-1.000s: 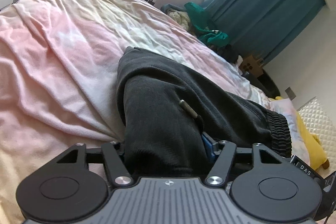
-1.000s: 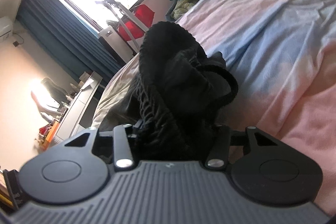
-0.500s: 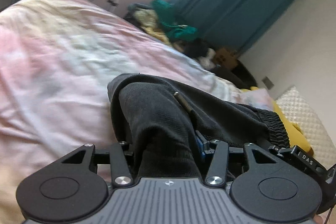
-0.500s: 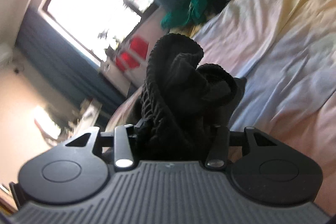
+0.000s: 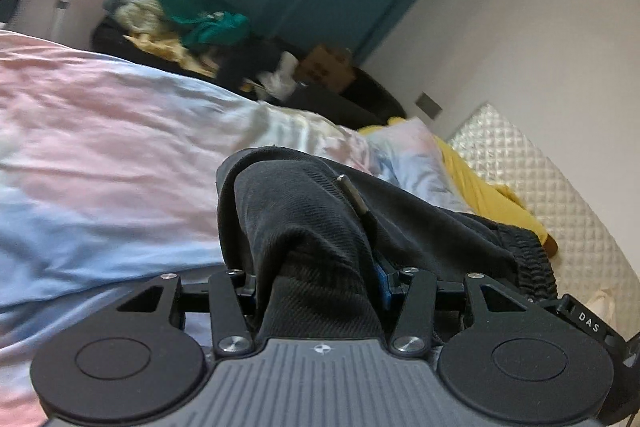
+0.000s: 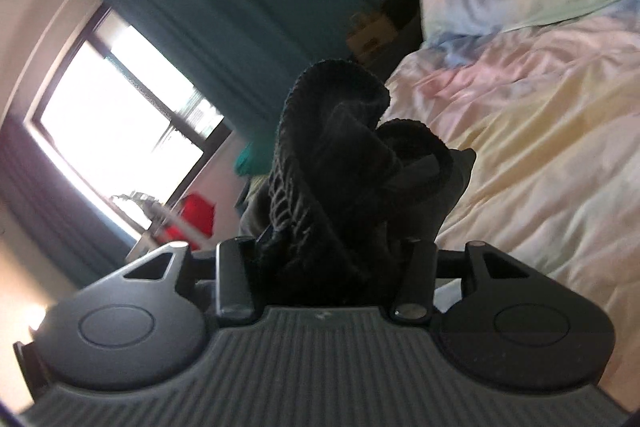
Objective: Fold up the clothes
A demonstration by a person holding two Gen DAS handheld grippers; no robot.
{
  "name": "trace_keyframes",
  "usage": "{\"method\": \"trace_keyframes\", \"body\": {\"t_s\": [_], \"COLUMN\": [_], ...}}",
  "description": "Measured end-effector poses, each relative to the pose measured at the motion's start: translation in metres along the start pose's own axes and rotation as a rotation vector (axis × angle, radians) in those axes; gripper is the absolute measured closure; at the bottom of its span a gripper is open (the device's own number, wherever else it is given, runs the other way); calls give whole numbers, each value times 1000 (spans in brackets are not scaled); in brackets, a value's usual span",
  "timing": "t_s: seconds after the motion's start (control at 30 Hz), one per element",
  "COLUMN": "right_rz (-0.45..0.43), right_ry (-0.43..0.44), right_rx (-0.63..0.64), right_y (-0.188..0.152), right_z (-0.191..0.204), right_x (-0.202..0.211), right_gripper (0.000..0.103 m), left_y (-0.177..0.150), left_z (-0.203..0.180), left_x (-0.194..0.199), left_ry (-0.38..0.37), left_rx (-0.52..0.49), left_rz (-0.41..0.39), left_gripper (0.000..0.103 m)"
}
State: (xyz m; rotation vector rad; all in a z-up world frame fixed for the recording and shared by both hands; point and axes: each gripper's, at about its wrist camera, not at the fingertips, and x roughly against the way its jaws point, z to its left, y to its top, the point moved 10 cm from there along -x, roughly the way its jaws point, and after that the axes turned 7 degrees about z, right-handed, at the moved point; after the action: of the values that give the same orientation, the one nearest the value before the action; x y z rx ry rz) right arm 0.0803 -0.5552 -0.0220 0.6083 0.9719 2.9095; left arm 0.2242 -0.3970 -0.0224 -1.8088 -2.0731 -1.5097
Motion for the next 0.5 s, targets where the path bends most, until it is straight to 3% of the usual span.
{"method": "trace_keyframes", "body": {"t_s": [0.1, 0.27, 0.33, 0.5], "right_rz": [9, 148, 168, 210], "right_ry": [-35, -121, -110, -93], "right_rx": [-47, -165, -195, -242], "right_y": [-7, -64, -77, -77], "right_z": [-44, -109, -121, -128], "right_x": [-14, -38, -41, -40], "right_gripper": [54, 52, 51, 44], "left_y": [-17, -64, -80, -76], "left_z": [4, 51, 66, 68], "left_x": [-42, -87, -96, -93], "left_ry": [10, 59, 69, 77], "left_rx": [-22, -41, -56, -69], "left_rz": [50, 140, 153, 171], "left_gripper": [52, 49, 44, 37]}}
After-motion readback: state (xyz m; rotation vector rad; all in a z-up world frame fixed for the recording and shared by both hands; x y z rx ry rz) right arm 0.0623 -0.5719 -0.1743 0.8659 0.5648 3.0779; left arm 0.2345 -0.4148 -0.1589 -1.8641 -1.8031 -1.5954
